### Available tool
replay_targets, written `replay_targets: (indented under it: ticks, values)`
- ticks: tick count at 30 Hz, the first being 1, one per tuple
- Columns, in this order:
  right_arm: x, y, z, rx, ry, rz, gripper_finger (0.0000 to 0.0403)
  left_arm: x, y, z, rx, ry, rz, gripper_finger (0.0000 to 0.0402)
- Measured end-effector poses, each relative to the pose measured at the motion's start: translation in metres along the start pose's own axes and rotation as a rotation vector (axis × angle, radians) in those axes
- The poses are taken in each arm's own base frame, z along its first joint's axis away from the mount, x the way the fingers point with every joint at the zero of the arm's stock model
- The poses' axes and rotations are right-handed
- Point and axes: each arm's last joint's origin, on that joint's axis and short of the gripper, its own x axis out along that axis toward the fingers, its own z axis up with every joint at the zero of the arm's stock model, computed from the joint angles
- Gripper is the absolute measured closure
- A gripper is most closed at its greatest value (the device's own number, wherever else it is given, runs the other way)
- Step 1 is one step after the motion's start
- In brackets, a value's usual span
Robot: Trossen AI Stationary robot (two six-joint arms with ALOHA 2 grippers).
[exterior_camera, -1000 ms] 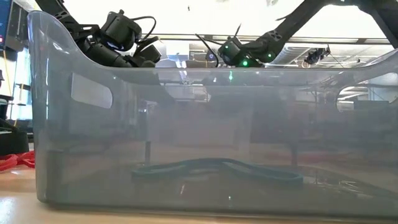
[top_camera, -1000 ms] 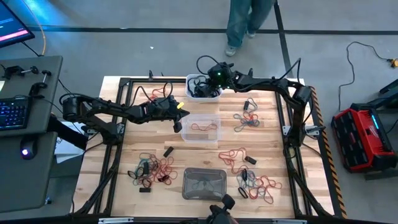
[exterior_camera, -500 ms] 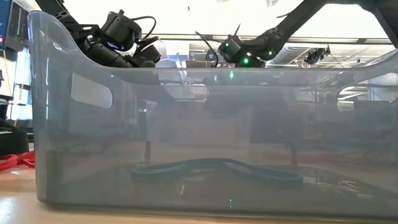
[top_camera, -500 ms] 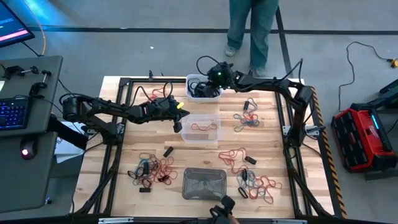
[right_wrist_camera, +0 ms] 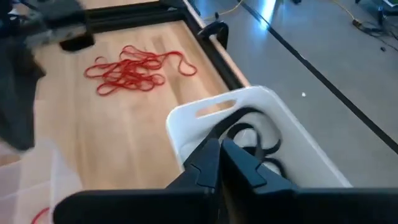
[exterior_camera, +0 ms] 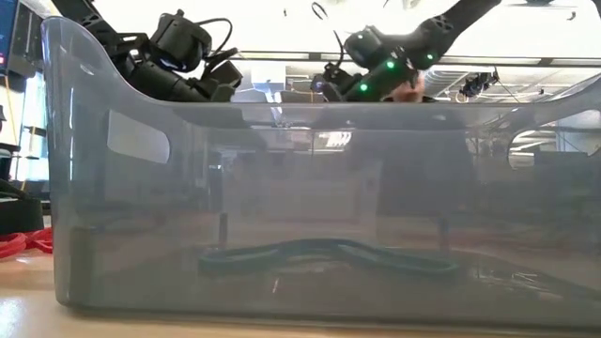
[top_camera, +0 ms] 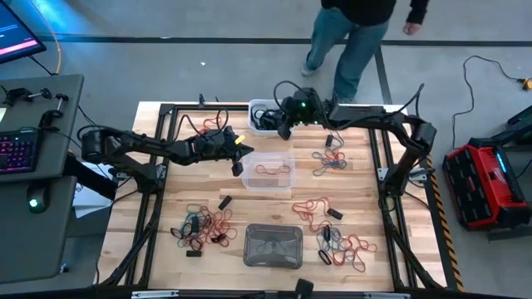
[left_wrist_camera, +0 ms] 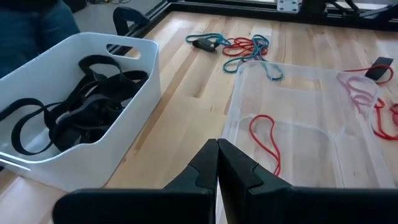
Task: Sort rubber bands into baskets
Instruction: Put the black rubber band into the white bin
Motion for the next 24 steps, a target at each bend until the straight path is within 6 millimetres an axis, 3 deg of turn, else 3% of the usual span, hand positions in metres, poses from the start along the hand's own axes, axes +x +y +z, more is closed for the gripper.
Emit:
replay_targets:
  ticks: [4, 12, 19, 24]
  values:
    - [-0.012, 0.017, -0.018, -0.009, -0.032, 0.001, 0.0402, -0.007, -0.004, 0.006, 0.006, -0.015, -0.016, 0.0401]
    - [-0.052, 0.056, -0.034, -0.060, -0.068, -0.068, 0.0402, -0.031, -0.021, 0.022, -0.033, -0.060, -0.085, 0.0402]
    - [-0.082, 0.083, -0.045, -0.051, -0.134, -0.059, 0.0403, -0.054, -0.046, 0.016, -0.095, 0.065, -0.130, 0.0401]
    - [-0.091, 0.090, -0.048, -0.066, -0.146, -0.059, 0.0403, -0.064, -0.061, 0.004, -0.161, 0.199, -0.152, 0.0386]
